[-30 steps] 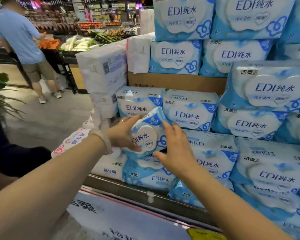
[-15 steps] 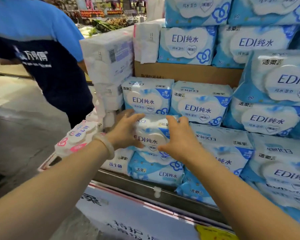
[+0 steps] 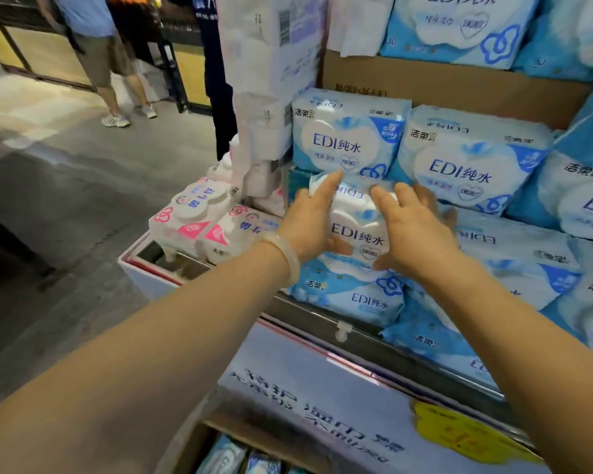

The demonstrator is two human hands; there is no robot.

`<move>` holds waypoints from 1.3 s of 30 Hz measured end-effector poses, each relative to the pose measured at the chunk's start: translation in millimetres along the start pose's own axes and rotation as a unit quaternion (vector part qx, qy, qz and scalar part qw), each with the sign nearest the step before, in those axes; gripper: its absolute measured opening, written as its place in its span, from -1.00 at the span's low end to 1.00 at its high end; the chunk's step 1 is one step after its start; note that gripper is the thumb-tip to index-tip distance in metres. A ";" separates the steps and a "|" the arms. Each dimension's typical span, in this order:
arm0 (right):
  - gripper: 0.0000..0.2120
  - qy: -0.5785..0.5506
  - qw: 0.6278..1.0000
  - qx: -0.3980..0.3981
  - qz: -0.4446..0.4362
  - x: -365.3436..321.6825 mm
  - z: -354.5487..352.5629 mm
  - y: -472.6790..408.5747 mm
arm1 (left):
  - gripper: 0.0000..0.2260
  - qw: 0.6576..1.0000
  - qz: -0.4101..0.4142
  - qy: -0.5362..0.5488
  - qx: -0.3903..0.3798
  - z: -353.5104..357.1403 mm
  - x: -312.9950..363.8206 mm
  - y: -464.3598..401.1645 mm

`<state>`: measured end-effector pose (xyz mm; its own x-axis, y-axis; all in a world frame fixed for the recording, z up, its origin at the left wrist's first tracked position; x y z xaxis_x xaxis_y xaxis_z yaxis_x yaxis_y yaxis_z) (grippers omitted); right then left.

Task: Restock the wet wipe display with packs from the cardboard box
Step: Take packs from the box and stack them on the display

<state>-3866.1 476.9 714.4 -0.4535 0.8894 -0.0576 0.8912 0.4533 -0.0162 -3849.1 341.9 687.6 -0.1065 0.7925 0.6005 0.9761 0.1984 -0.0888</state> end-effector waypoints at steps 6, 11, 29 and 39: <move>0.12 0.027 0.999 -0.034 -0.006 -2.8 -1.9 1.3 | 0.11 0.999 -0.005 -0.035 -0.027 -5.3 4.8 20.4; -0.15 0.015 0.989 0.103 -0.103 -70.4 -26.7 20.0 | -0.03 0.999 0.024 -0.047 0.002 -6.5 -23.4 69.5; -0.45 -0.085 0.902 -0.370 -0.206 -274.9 365.6 174.9 | -0.22 0.910 -0.375 -0.014 -0.176 90.9 -360.7 368.8; -0.47 -0.078 0.870 -0.487 -0.015 -157.7 589.8 242.0 | -0.16 0.837 -0.466 0.142 -0.250 298.8 -436.7 465.2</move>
<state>-3572.0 411.7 130.8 -0.4016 0.8918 -0.2085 0.4111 0.3790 0.8291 -3405.2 260.4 146.6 -0.8859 0.2446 0.3942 0.4584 0.3311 0.8248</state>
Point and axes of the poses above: each hand's wrist, its own y-axis away from the middle knuckle, its own z-axis out of the palm, x = y × z, the point moved 7 cm from there along -y, towards the middle knuckle, and after that the axes turned 2 degrees about x, right-handed, at the moved point
